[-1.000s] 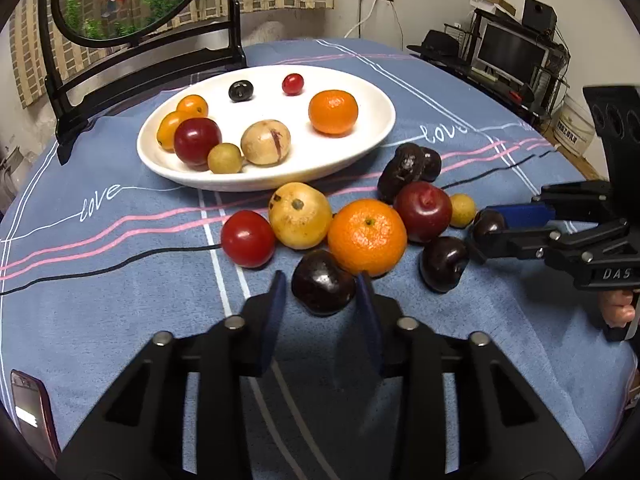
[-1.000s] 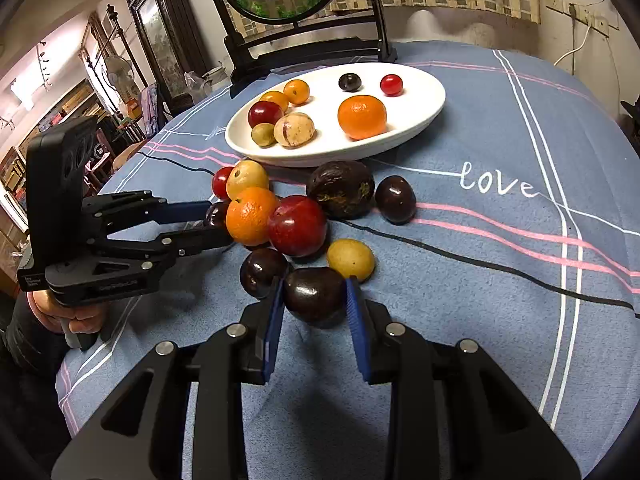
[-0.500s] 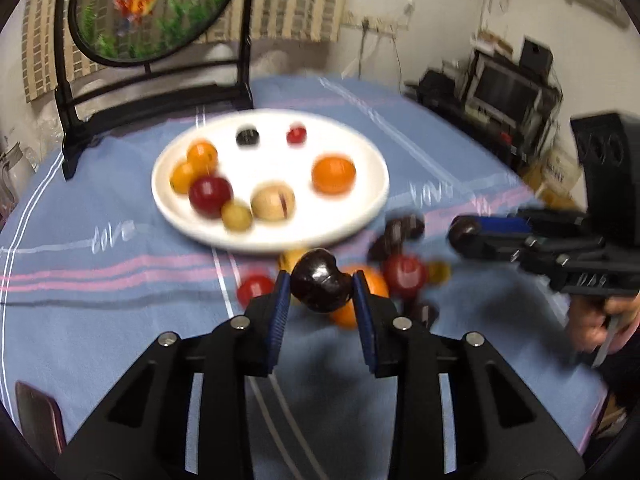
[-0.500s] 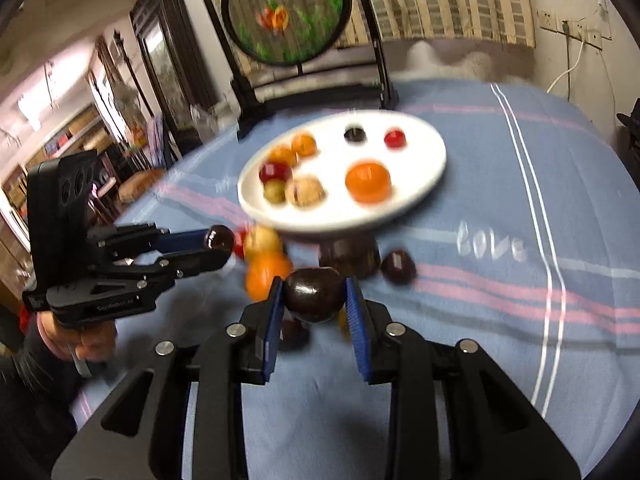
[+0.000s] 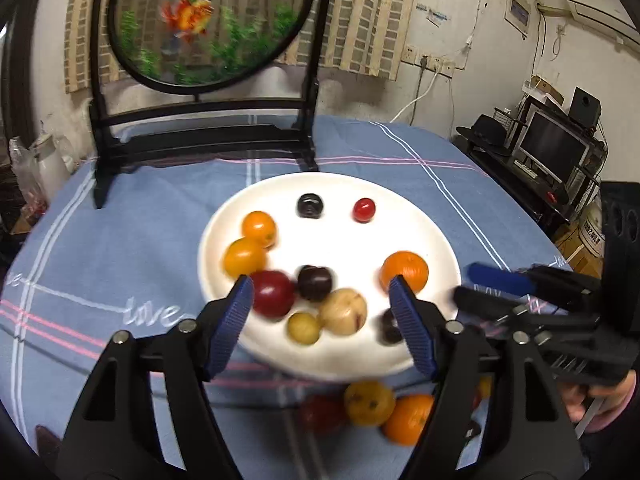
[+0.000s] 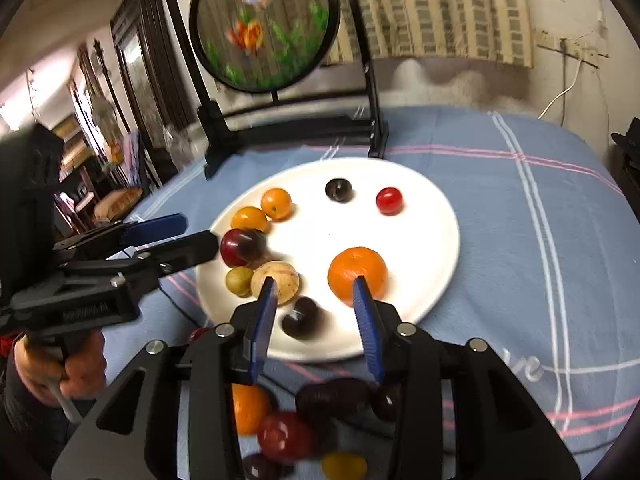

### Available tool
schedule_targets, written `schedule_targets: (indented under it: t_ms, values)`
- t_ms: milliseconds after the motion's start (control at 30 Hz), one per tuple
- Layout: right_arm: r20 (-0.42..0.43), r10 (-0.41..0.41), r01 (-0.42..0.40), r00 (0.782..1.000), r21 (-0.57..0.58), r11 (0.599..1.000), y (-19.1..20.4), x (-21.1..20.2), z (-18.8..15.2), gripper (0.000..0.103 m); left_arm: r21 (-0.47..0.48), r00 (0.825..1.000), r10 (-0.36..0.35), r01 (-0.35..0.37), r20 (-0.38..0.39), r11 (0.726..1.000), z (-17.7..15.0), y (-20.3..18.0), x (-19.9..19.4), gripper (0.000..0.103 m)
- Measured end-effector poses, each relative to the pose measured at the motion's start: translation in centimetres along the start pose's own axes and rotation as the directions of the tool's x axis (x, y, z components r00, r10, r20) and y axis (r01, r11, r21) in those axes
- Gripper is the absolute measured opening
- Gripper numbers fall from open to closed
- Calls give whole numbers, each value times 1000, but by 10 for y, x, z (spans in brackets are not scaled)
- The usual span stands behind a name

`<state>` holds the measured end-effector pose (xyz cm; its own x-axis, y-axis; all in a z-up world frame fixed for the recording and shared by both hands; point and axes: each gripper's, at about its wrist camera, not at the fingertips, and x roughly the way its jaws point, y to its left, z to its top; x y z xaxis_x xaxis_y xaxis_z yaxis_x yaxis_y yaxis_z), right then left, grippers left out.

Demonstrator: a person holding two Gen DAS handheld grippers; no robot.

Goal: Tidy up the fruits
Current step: 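Place both dark plums on the plate and open both tools, then move the left tool to the red fruit while the right tool approaches the yellow fruit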

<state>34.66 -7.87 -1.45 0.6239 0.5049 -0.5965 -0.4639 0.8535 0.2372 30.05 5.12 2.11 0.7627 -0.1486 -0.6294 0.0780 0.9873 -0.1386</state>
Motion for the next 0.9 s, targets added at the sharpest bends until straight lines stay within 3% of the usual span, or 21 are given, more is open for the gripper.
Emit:
schedule_targets:
  t_ms: [67,333,467,767,900]
  values:
    - [-5,2,-2,1000,13,1000,-6,-10,-13,40,-34,999,21,-20,24,999,-13,10,-15,88]
    - [-136,-67,56,988,-81,995,-8,-22,-72,40,-128,995,73,-82,-74,988,-66,42,-20,89]
    - [-162,-64,48,985,-99,994,-5,-19,-77,40,-167,995,45,-60,-94,984,-69,48,-17,89]
    - [-182,-72,48,981,-132,990,3,-10,-80,37,-116,994,51,-62,-94,991,-71,39,-19,89]
    - [-203,-116,81,972,-172,982,8,-1,-81,27,-99,993,75,-84,-96,992,-71,37,-17,89]
